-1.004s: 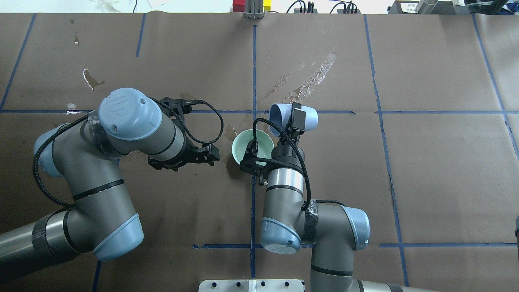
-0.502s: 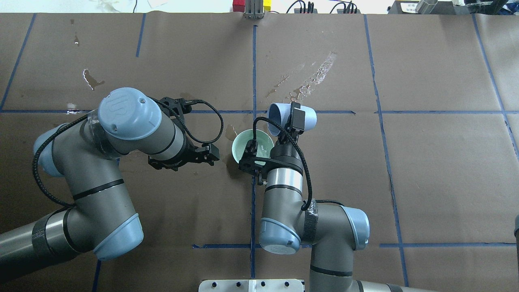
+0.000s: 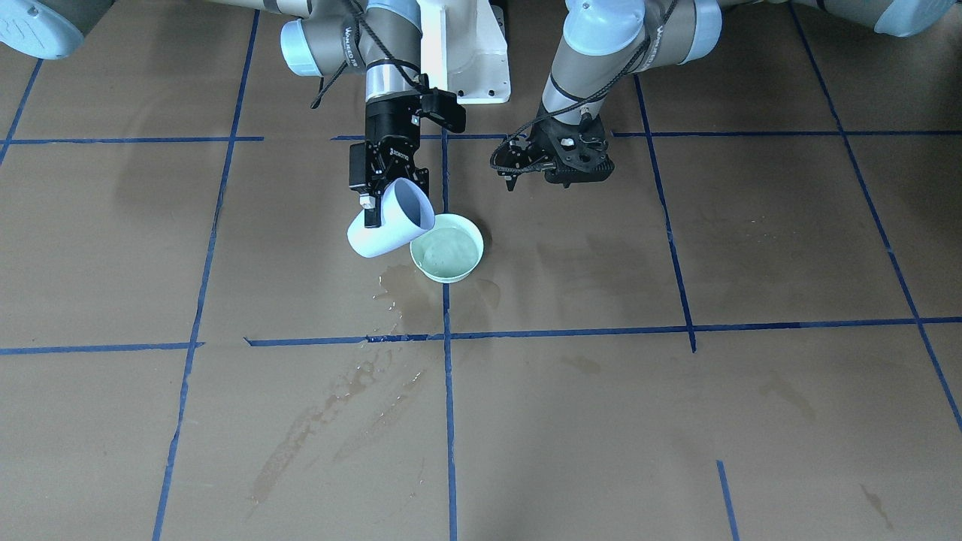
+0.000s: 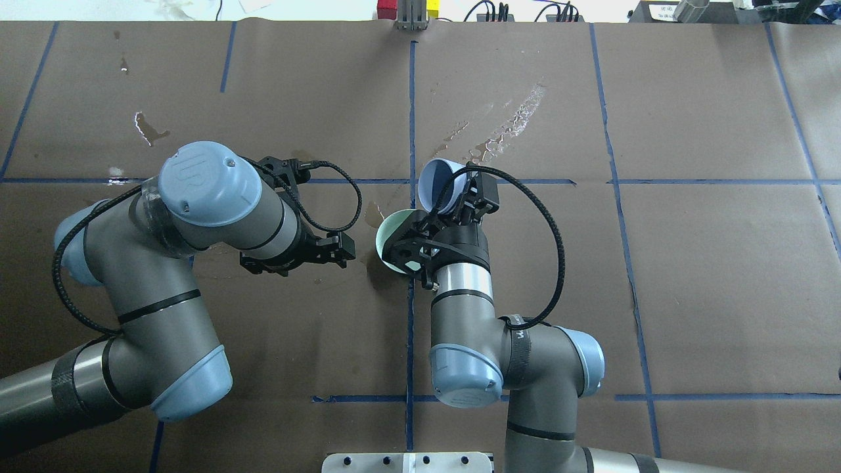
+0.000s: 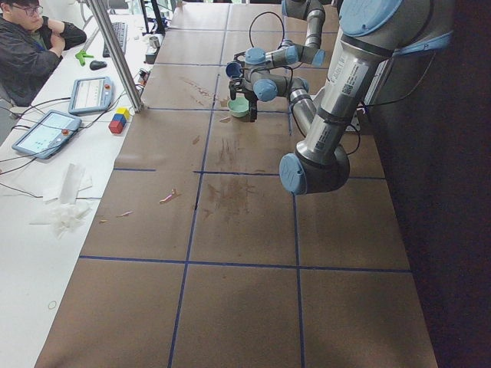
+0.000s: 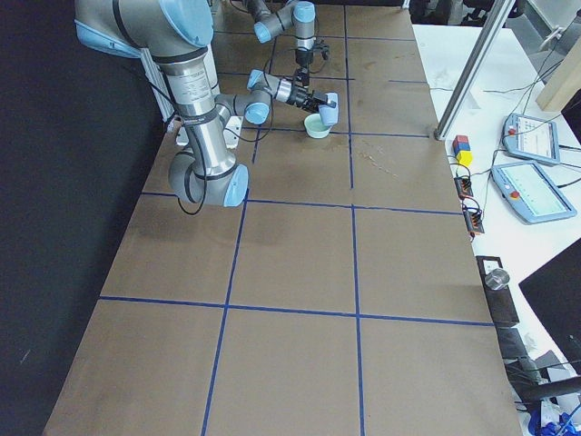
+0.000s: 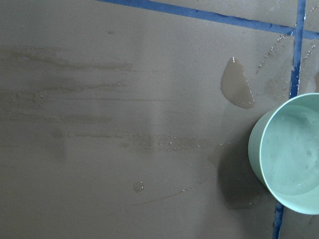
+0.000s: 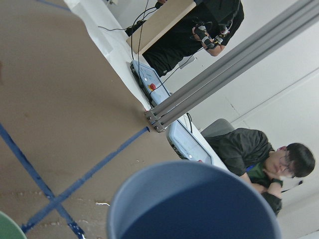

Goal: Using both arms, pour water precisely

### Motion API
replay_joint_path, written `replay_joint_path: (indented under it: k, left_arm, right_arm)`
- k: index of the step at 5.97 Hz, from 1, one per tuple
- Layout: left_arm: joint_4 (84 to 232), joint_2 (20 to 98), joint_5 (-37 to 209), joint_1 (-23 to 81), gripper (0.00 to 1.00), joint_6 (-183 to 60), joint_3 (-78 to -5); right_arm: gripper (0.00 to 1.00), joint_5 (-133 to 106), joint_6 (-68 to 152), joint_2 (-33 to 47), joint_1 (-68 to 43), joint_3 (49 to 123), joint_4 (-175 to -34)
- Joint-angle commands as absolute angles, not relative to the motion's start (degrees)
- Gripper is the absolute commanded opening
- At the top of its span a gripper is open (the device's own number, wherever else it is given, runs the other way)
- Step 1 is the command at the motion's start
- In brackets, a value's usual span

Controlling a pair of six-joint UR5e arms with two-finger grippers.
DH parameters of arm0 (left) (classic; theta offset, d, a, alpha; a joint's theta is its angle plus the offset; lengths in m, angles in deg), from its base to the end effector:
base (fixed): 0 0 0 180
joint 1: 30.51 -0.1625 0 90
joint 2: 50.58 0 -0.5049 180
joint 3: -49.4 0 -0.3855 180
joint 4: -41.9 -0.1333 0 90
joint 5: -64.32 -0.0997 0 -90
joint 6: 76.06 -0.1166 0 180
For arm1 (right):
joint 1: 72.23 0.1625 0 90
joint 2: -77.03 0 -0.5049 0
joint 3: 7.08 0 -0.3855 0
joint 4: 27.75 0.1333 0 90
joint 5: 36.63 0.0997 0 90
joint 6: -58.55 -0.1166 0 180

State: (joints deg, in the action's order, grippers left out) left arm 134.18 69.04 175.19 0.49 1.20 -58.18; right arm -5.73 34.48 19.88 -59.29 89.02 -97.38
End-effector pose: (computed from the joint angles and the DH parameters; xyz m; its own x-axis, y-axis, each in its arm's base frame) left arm 0.5177 -0.4181 0.3136 0.5981 -0.1190 -0.7925 0.1202 0.9911 -0.0581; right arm -0.6066 -0.3788 0.2891 0.9645 -0.2595 -0.0490 0.1138 0.2411 0.9638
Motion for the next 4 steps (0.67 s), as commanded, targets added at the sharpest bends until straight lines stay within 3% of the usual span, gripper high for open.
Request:
replay_joint_path:
  k: [1,4]
  left_arm:
    - [134.18,69.04,175.24,0.52,1.00,1.20,-58.18]
    - [134.18,69.13,175.24,0.52,1.00,1.46,-58.27]
  right_arm:
    - [0.00,2.69,14.97,19.46,-57.22,90.02,-94.73]
    - [0.00,13.44,-5.66,12.55,-54.57,93.63,-86.56]
